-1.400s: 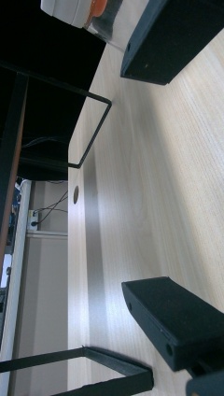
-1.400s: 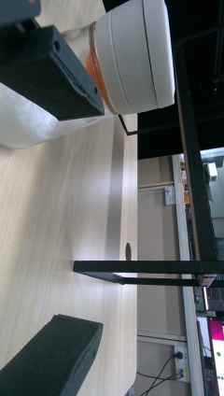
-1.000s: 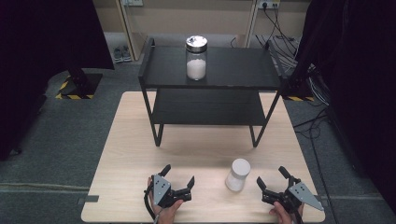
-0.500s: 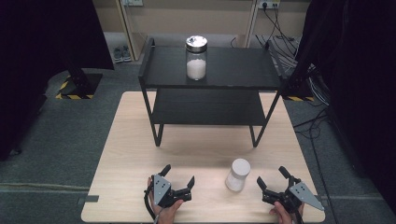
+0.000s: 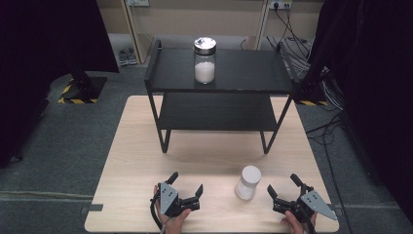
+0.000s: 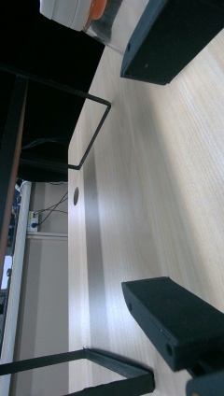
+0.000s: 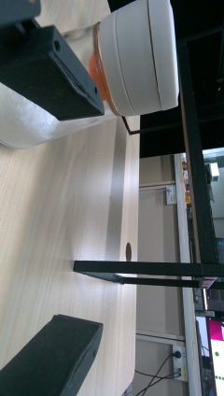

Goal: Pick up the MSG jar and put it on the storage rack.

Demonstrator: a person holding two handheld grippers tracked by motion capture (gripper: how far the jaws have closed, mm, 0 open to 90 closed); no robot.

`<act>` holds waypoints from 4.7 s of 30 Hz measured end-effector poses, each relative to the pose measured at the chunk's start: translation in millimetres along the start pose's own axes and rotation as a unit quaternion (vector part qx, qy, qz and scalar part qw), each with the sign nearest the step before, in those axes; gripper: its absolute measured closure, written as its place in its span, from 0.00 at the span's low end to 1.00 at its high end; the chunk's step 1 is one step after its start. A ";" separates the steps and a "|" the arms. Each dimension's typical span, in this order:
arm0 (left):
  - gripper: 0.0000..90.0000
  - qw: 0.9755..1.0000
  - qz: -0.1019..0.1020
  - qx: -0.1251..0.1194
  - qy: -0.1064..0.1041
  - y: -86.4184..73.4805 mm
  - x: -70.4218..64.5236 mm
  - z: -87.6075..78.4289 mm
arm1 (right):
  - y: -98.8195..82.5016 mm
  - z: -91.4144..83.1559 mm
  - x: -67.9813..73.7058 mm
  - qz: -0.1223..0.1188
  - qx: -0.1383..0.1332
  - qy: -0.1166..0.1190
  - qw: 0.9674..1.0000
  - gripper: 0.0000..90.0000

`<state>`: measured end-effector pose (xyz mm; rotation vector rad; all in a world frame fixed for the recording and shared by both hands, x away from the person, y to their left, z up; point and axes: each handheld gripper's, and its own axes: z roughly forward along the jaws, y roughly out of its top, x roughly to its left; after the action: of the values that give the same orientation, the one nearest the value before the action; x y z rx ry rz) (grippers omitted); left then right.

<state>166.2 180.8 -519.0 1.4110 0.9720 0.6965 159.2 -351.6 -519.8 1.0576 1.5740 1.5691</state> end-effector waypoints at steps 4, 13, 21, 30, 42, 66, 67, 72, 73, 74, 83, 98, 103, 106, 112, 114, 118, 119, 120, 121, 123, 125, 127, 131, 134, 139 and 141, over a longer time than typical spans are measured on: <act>0.00 1.000 0.000 -0.001 0.000 -0.3 -0.1 -0.1 | 0.1 0.0 -0.1 0.000 0.000 0.000 1.000 0.00; 0.00 1.000 0.001 -0.002 -0.002 -0.6 0.3 -0.5 | 0.0 0.0 -0.1 -0.003 0.000 0.002 1.000 0.00; 0.00 1.000 -0.001 -0.004 -0.003 -1.5 0.8 -0.9 | -0.1 -0.7 -3.4 -0.008 -0.006 0.020 1.000 0.00; 0.00 1.000 -0.002 -0.006 -0.003 -2.2 0.8 -1.4 | 1.1 1.3 -4.0 -0.018 -0.009 0.053 0.998 0.01; 0.00 1.000 -0.004 -0.009 -0.003 -3.2 1.3 -2.3 | 4.2 7.5 2.6 -0.027 -0.006 0.091 0.996 0.01; 0.00 1.000 -0.006 -0.009 -0.002 -3.3 1.0 -2.4 | 6.2 26.5 10.6 -0.027 0.005 0.133 0.991 0.07; 0.00 1.000 -0.006 -0.009 -0.002 -3.3 1.1 -2.4 | 6.1 28.0 11.6 -0.028 0.005 0.132 0.991 0.06; 0.00 1.000 -0.006 -0.009 -0.002 -3.4 1.1 -2.5 | 6.3 35.1 15.9 -0.031 0.003 0.132 0.991 0.03; 0.00 1.000 -0.006 -0.009 -0.002 -3.4 1.2 -2.5 | 6.3 37.1 16.6 -0.032 0.003 0.132 0.991 0.03; 0.00 1.000 -0.006 -0.010 -0.002 -3.5 1.2 -2.5 | 6.4 38.5 17.1 -0.032 0.004 0.133 0.991 0.03; 0.00 1.000 -0.006 -0.010 -0.003 -3.6 1.3 -2.7 | 6.1 46.4 18.5 -0.032 0.011 0.135 0.990 0.04; 0.01 1.000 -0.008 -0.012 -0.004 -4.2 1.8 -3.2 | 8.5 56.1 20.8 -0.039 0.020 0.135 0.990 0.29; 0.01 1.000 -0.008 -0.012 -0.004 -4.3 1.9 -3.3 | 9.1 59.1 18.7 -0.035 0.023 0.137 0.990 0.37; 0.01 1.000 -0.009 -0.012 -0.003 -4.5 1.9 -3.3 | 9.1 60.1 19.7 -0.038 0.022 0.135 0.990 0.38; 0.01 1.000 -0.009 -0.012 -0.003 -4.5 1.7 -3.4 | 12.6 58.5 21.4 -0.054 0.020 0.134 0.989 0.39; 0.01 1.000 -0.009 -0.013 -0.002 -4.6 1.6 -3.4 | 14.5 57.3 21.9 -0.052 0.022 0.132 0.990 0.39; 0.01 1.000 -0.010 -0.013 -0.002 -4.8 1.6 -3.6 | 16.6 56.0 23.1 -0.053 0.025 0.129 0.990 0.39; 0.01 1.000 -0.010 -0.014 -0.002 -4.9 1.5 -3.6 | 17.0 56.0 22.6 -0.053 0.025 0.130 0.990 0.39; 0.01 1.000 -0.010 -0.014 -0.002 -4.9 1.6 -3.6 | 17.2 55.5 22.1 -0.050 0.024 0.130 0.990 0.39; 0.01 1.000 -0.010 -0.014 -0.002 -4.9 1.6 -3.6 | 17.8 54.8 22.2 -0.048 0.023 0.129 0.990 0.39; 0.01 1.000 -0.010 -0.014 -0.002 -4.9 1.5 -3.6 | 20.5 53.2 23.1 -0.049 0.020 0.127 0.991 0.39; 0.01 1.000 -0.010 -0.014 -0.002 -4.9 1.5 -3.6 | 23.6 51.4 23.0 -0.052 0.015 0.128 0.990 0.39; 0.01 1.000 -0.010 -0.014 -0.002 -4.9 1.4 -3.6 | 27.5 49.7 22.6 -0.050 0.013 0.128 0.990 0.39; 0.01 1.000 -0.010 -0.013 -0.001 -4.8 1.4 -3.6 | 36.1 48.5 20.5 -0.049 0.011 0.136 0.989 0.39; 0.01 1.000 -0.010 -0.013 -0.002 -4.8 1.5 -3.6 | 43.3 48.1 21.7 -0.054 0.012 0.138 0.989 0.39; 0.01 1.000 -0.010 -0.013 -0.001 -4.7 1.5 -3.6 | 55.1 48.2 22.3 -0.052 0.012 0.142 0.988 0.39; 0.01 1.000 -0.010 -0.013 -0.001 -4.7 1.5 -3.6 | 61.2 48.6 22.7 -0.052 0.013 0.144 0.988 0.39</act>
<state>163.1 183.5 -523.5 1.3767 0.9712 0.6895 197.6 -312.4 -459.7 0.7744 1.8140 1.6898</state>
